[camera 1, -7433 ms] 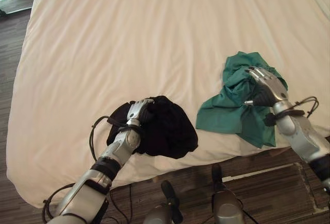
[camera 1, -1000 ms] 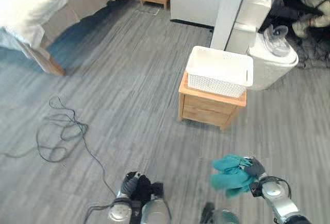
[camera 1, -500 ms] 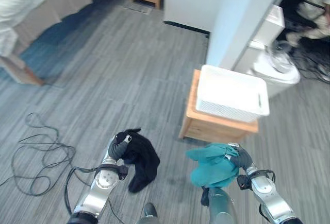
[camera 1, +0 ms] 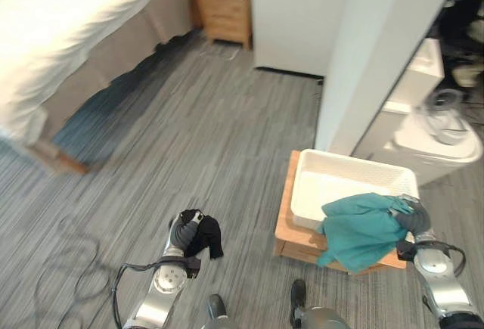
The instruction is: Tidy up the quilt and then pick up the clothes from the bed and put them into the laundry hamper.
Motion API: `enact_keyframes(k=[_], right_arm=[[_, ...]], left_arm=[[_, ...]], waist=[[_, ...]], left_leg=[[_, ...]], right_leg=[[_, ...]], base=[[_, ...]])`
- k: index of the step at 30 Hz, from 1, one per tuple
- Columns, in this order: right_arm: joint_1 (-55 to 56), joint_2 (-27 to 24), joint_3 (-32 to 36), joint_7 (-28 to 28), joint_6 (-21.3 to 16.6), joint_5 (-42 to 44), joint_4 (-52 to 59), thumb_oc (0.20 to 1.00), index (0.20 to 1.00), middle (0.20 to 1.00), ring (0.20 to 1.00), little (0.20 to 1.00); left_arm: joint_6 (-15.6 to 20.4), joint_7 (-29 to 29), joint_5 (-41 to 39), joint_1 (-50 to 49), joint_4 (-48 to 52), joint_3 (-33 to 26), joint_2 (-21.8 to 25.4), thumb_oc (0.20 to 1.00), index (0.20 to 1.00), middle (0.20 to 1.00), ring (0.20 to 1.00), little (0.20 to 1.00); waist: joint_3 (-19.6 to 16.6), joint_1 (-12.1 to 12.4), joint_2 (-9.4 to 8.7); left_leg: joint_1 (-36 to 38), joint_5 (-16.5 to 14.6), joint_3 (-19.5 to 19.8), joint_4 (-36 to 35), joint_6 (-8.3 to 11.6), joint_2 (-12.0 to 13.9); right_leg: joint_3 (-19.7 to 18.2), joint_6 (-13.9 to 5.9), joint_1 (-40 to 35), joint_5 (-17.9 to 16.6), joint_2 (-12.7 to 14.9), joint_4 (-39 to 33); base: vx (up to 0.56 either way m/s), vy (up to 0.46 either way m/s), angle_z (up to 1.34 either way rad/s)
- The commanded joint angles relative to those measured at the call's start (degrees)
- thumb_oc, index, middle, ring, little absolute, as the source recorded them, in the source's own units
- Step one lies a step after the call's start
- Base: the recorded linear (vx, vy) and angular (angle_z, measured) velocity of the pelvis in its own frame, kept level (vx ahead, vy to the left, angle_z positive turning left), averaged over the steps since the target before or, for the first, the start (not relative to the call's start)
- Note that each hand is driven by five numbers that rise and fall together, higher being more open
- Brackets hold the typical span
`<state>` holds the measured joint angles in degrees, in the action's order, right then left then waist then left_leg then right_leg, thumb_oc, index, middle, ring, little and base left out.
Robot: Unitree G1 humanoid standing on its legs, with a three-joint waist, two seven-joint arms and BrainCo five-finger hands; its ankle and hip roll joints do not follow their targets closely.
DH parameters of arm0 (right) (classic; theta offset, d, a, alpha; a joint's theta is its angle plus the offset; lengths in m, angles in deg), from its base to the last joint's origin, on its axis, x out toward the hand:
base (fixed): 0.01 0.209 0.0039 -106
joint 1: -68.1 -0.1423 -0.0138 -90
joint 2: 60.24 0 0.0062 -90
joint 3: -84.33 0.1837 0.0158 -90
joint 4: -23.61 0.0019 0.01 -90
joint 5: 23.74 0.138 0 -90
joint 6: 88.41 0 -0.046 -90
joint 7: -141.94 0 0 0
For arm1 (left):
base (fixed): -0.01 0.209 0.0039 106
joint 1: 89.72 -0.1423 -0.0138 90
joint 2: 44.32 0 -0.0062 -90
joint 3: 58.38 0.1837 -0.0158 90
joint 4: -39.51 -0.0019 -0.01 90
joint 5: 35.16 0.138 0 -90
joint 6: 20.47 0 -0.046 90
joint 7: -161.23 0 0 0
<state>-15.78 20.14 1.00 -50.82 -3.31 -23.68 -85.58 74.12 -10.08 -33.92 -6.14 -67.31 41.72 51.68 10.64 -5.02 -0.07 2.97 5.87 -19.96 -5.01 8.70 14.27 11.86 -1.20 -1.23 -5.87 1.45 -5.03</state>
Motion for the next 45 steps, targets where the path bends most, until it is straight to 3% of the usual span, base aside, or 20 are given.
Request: enact_keyframes(k=[1, 7, 8, 12, 14, 15, 16, 23, 25, 26, 27, 28, 30, 36, 45], right_arm=[[1.1, -1.9, 4.2, -3.0, -3.0, -1.0, 4.5, 0.200, 0.200, 0.200, 0.200, 0.200], [0.0, -3.1, 8.6, -6.8, -2.6, -4.4, 9.8, 0.200, 0.200, 0.200, 0.200, 0.200], [-2.4, -4.1, 8.4, -7.3, -2.3, -6.1, 12.3, 0.200, 0.200, 0.200, 0.200, 0.200], [-7.1, -5.9, 6.0, -7.5, -1.9, -7.9, 15.2, 0.200, 0.200, 0.200, 0.200, 0.200], [-11.7, -8.3, 3.0, -7.6, -2.1, -8.6, 16.5, 0.200, 0.200, 0.200, 0.200, 0.200], [-11.8, -8.4, 3.0, -7.6, -2.1, -8.6, 16.5, 0.200, 0.200, 0.200, 0.200, 0.200], [-14.3, -10.8, 0.6, -5.9, -1.9, -9.1, 17.5, 0.200, 0.200, 0.200, 0.200, 0.200], [-19.4, -12.7, -4.8, -2.1, -2.4, -7.7, 19.3, 0.200, 0.200, 0.200, 0.200, 0.200], [-29.7, -13.5, -14.0, 0.8, -3.4, -5.3, 18.4, 0.200, 0.200, 0.200, 0.200, 0.200], [-30.1, -13.5, -14.3, 0.8, -3.5, -5.3, 18.1, 0.200, 0.200, 0.200, 0.200, 0.200], [-33.2, -13.4, -16.6, 1.3, -3.4, -4.6, 17.4, 0.200, 0.200, 0.200, 0.200, 0.200], [-39.0, -12.9, -21.3, 1.8, -3.2, -4.0, 15.7, 0.200, 0.200, 0.200, 0.200, 0.200], [-43.6, -13.4, -23.3, 1.4, -2.9, -3.5, 13.2, 0.200, 0.200, 0.200, 0.200, 0.200], [-52.9, -14.1, -26.8, 0.1, -1.7, -2.6, 7.8, 0.200, 0.200, 0.200, 0.200, 0.200], [-57.1, -14.1, -28.5, -0.2, -0.8, -3.8, 5.3, 0.200, 0.200, 0.200, 0.200, 0.200]], left_arm=[[3.8, -0.1, 1.0, 1.3, 3.1, -1.8, 0.8, 0.200, 0.200, 0.200, 0.200, 0.200], [4.1, -0.5, 1.8, 0.8, 2.3, -1.6, 1.2, 0.200, 0.200, 0.200, 0.200, 0.200], [4.1, -0.3, 2.0, 0.7, 2.6, -1.5, 2.0, 0.200, 0.200, 0.200, 0.200, 0.200], [4.3, 0.8, 1.9, 1.8, 1.3, -1.9, 3.5, 0.200, 0.200, 0.200, 0.200, 0.200], [4.4, 2.7, 1.6, 2.7, 0.4, -3.2, 4.7, 0.200, 0.200, 0.200, 0.200, 0.200], [4.4, 2.7, 1.6, 2.7, 0.4, -3.2, 4.7, 0.200, 0.200, 0.200, 0.200, 0.200], [4.9, 3.2, 1.1, 2.1, 1.3, -4.0, 5.0, 0.200, 0.200, 0.200, 0.200, 0.200], [5.1, 3.1, 0.8, -1.2, 1.1, -5.9, 2.9, 0.200, 0.200, 0.200, 0.200, 0.200], [5.9, 3.3, 0.2, -3.3, 2.0, -5.1, 1.2, 0.200, 0.200, 0.200, 0.200, 0.200], [5.9, 3.3, 0.2, -3.3, 2.0, -5.3, 1.1, 0.200, 0.200, 0.200, 0.200, 0.200], [6.1, 3.7, -0.4, -3.4, 2.0, -4.8, 0.5, 0.200, 0.200, 0.200, 0.200, 0.200], [6.6, 4.2, -1.5, -3.9, 2.4, -3.5, -0.3, 0.200, 0.200, 0.200, 0.200, 0.200], [6.8, 3.5, -2.3, -4.3, 2.8, -2.2, -0.6, 0.200, 0.200, 0.200, 0.200, 0.200], [6.6, 1.3, -3.8, -7.0, 2.9, -0.4, -0.5, 0.200, 0.200, 0.200, 0.200, 0.200], [6.5, 0.9, -5.0, -8.0, 4.0, -0.8, 1.8, 0.200, 0.200, 0.200, 0.200, 0.200]], waist=[[-1.4, -1.5, -1.48], [-1.2, -2.5, -1.68], [-0.6, -2.4, -1.88], [0.5, -1.5, -2.32], [1.4, 0.6, -1.80], [1.4, 0.6, -1.81], [0.6, 2.5, -2.83], [-1.9, 4.5, -2.51], [-1.3, 7.5, -1.91], [-1.2, 7.2, -1.82], [-0.8, 8.5, -1.90], [0.1, 11.5, -2.51], [0.0, 12.4, -2.46], [-1.3, 13.9, -1.08], [0.4, 17.3, 0.35]], left_leg=[[4.0, -2.4, -1.7, 0.2, 1.92, -1.0], [5.4, -3.9, -3.9, 0.0, 1.02, -2.0], [5.4, -4.4, -5.6, 0.0, 0.56, -2.1], [4.8, -4.3, -8.2, 0.0, 0.46, -1.1], [4.7, -3.5, -10.6, 0.3, 0.92, 1.3], [4.7, -3.5, -10.6, 0.3, 0.91, 1.3], [3.9, -2.8, -11.5, 1.0, 1.56, 1.9], [5.5, -1.3, -12.4, 1.5, 3.37, 3.4], [4.7, -1.2, -7.4, 3.9, 4.12, 3.8], [4.6, -1.2, -7.3, 4.1, 4.15, 3.9], [3.0, -0.7, -3.3, 5.1, 4.23, 3.2], [-0.3, -3.4, 6.0, 6.2, 3.73, 0.2], [-1.3, -4.0, 8.4, 5.0, 3.33, -0.4], [1.2, -1.2, 5.8, 0.8, 3.77, 0.8], [-2.4, 0.3, 8.1, 0.0, 4.49, 0.8]], right_leg=[[4.0, -10.76, -0.5, 3.2, 7.7, 0.0], [2.0, -12.12, 0.8, 1.6, 8.4, 0.0], [3.2, -13.01, 2.4, -0.4, 9.3, 0.5], [4.0, -13.54, 5.8, -1.2, 10.3, 4.6], [8.7, -13.37, 6.1, -0.2, 14.7, 7.7], [8.7, -13.38, 6.1, -0.2, 14.7, 7.7], [9.8, -13.28, 2.6, 0.0, 17.0, 5.1], [11.2, -13.56, 0.6, -0.3, 15.7, 0.9], [10.8, -12.50, -0.2, 1.8, 13.4, 0.0], [10.8, -12.47, -0.2, 1.9, 13.3, 0.1], [10.2, -12.06, 0.0, 2.1, 12.8, 0.0], [9.0, -11.32, -0.3, 3.3, 11.9, 0.0], [9.7, -10.75, -0.6, 3.7, 11.6, 0.0], [11.5, -10.62, -2.2, 4.1, 10.8, 0.0], [13.8, -11.26, -0.7, 3.1, 11.3, 0.0]], base=[[0.03, 0.090, -0.38], [-0.01, 0.064, -0.26], [-0.06, 0.024, -0.24], [-0.13, -0.052, -0.73], [-0.14, -0.130, -0.70], [-0.11, -0.211, -0.58], [-0.07, -0.153, -0.53], [0.05, -0.153, -0.34], [0.04, -0.147, -0.40], [0.01, -0.113, -0.55], [0.02, -0.162, -0.39], [0.01, -0.157, -0.27], [0.03, -0.082, -0.13], [0.06, 0.024, 0.32], [-0.01, 0.030, 0.18]])
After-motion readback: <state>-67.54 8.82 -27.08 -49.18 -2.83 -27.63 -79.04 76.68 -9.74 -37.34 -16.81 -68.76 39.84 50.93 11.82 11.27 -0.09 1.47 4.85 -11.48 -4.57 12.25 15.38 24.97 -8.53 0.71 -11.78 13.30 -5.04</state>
